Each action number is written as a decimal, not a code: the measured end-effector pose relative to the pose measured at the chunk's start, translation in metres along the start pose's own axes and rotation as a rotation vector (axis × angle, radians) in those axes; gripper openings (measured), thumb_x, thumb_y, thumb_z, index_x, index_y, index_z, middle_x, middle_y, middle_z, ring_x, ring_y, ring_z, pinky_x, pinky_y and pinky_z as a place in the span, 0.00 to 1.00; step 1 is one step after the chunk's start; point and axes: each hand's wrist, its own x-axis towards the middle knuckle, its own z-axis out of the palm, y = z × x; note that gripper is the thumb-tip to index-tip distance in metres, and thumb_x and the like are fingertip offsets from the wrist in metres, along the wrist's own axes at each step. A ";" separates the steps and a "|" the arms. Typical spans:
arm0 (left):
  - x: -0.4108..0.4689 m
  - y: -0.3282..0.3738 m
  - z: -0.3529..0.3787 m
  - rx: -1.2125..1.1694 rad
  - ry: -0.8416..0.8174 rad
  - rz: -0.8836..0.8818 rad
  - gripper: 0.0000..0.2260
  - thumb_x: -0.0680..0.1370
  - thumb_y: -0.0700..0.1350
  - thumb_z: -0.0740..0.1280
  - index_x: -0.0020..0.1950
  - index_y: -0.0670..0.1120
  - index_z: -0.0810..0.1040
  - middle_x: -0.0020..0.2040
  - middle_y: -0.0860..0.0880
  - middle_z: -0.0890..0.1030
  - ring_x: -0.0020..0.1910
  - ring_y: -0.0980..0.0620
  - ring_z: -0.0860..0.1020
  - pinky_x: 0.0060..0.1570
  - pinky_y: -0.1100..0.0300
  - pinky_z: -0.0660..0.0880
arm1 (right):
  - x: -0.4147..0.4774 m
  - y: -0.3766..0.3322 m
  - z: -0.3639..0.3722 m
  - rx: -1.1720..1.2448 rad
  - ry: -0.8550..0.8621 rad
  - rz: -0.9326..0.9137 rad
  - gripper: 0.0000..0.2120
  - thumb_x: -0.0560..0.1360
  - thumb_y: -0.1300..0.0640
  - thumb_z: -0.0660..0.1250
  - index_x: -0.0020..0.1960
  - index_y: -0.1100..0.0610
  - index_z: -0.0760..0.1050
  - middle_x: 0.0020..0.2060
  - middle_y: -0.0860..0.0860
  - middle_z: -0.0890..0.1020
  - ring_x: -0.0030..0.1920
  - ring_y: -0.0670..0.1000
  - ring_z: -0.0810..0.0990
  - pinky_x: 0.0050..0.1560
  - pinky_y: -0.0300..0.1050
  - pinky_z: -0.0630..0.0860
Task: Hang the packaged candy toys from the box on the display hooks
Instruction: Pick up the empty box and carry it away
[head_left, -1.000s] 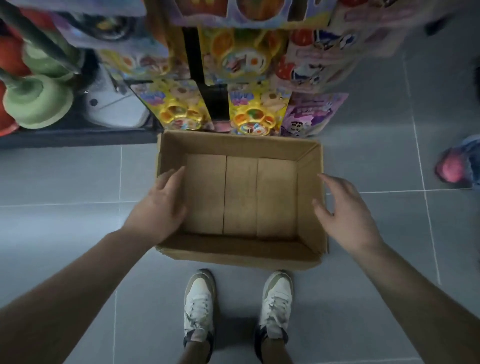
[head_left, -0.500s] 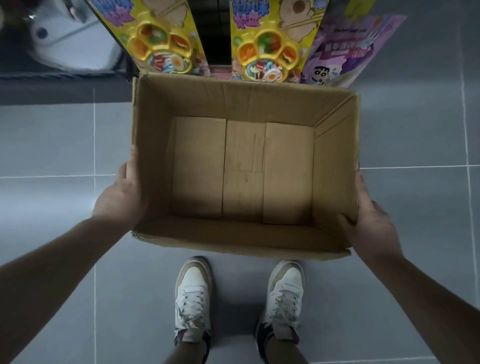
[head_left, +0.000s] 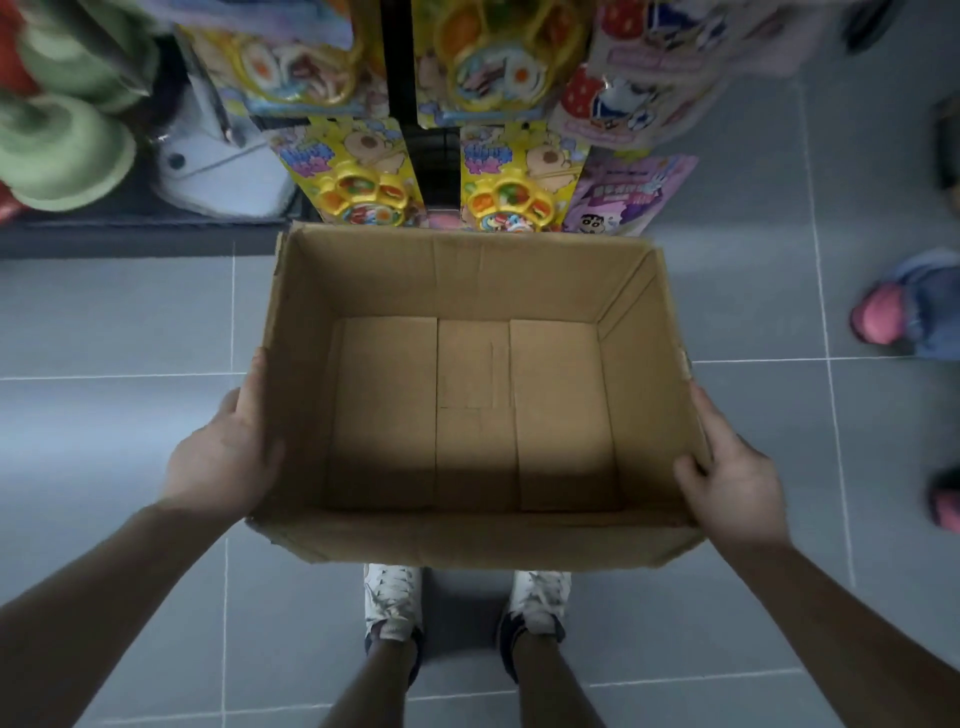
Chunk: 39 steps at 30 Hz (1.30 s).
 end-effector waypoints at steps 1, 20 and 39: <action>-0.014 0.000 -0.017 -0.004 0.007 -0.004 0.42 0.79 0.42 0.67 0.85 0.51 0.42 0.70 0.37 0.73 0.51 0.31 0.81 0.44 0.42 0.78 | -0.008 -0.006 -0.018 0.000 0.008 -0.010 0.43 0.76 0.61 0.69 0.80 0.35 0.52 0.45 0.57 0.83 0.40 0.58 0.81 0.46 0.55 0.83; -0.317 -0.040 -0.326 -0.269 0.215 -0.138 0.39 0.76 0.43 0.66 0.83 0.61 0.53 0.57 0.44 0.83 0.49 0.40 0.83 0.40 0.50 0.78 | -0.183 -0.185 -0.340 0.064 -0.021 -0.181 0.44 0.71 0.61 0.71 0.79 0.35 0.55 0.56 0.57 0.83 0.50 0.58 0.82 0.50 0.51 0.78; -0.529 -0.069 -0.318 -0.384 0.593 -0.669 0.36 0.77 0.42 0.68 0.81 0.62 0.60 0.42 0.47 0.82 0.41 0.41 0.81 0.34 0.54 0.72 | -0.182 -0.343 -0.371 0.087 -0.318 -0.744 0.37 0.79 0.62 0.63 0.80 0.37 0.55 0.66 0.51 0.72 0.56 0.50 0.75 0.51 0.50 0.74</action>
